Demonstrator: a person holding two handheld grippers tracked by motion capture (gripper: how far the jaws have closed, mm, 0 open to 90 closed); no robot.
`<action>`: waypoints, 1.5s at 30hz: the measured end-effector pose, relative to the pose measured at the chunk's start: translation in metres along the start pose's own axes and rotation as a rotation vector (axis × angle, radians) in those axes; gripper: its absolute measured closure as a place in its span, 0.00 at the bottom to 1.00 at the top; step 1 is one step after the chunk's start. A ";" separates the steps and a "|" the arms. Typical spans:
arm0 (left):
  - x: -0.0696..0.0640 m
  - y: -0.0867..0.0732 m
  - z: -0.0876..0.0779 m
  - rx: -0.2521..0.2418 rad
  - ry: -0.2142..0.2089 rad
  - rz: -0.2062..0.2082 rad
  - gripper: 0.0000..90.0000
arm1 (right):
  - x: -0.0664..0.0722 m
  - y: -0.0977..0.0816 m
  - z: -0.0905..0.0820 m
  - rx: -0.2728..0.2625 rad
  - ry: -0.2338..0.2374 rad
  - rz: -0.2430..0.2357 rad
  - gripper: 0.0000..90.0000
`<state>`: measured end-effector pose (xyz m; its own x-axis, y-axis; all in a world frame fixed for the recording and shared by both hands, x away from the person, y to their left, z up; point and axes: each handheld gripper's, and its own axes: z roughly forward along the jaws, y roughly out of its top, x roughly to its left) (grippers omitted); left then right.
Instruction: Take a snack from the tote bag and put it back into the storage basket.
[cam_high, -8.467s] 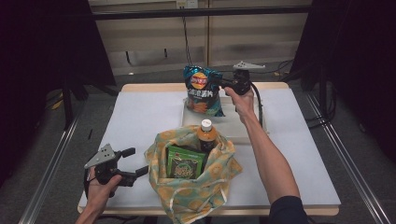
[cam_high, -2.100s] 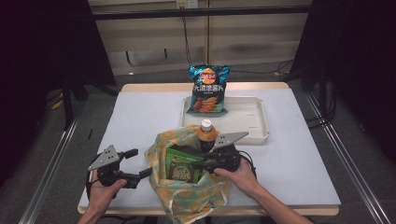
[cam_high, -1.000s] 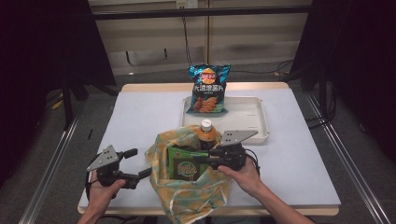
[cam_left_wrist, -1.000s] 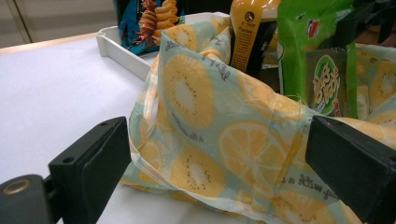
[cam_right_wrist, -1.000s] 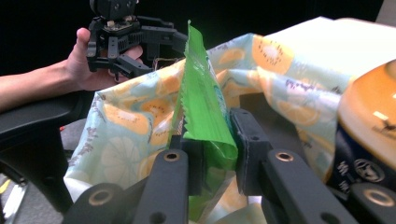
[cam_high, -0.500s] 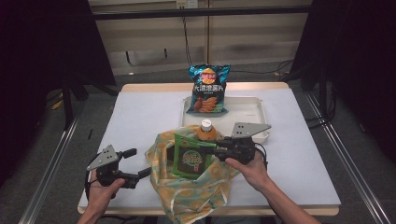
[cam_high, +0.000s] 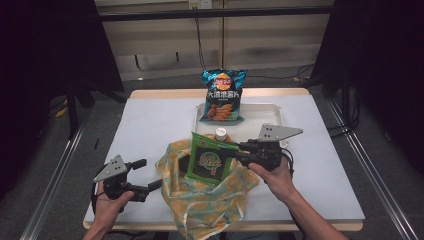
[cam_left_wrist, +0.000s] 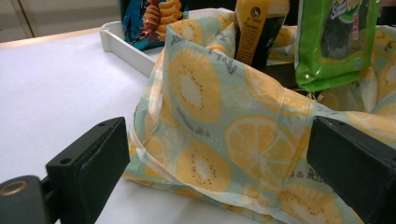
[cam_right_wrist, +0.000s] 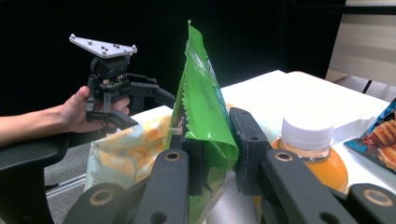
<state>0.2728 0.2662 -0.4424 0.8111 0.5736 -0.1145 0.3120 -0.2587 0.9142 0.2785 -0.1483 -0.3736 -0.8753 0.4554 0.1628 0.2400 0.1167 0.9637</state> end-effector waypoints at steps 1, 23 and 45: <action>0.000 0.000 0.000 -0.007 -0.014 -0.002 0.06 | 0.000 0.001 -0.001 -0.006 -0.002 -0.002 0.86; 0.000 0.000 0.001 -0.013 -0.023 -0.010 0.06 | -0.004 0.022 -0.033 -0.091 -0.045 -0.015 0.86; -0.001 0.000 0.001 -0.011 -0.015 -0.015 0.06 | -0.017 0.040 -0.076 -0.155 -0.114 -0.034 0.86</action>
<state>0.2727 0.2651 -0.4428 0.8135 0.5659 -0.1340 0.3191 -0.2417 0.9164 0.2704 -0.2187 -0.3219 -0.8266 0.5514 0.1131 0.1360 0.0007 0.9907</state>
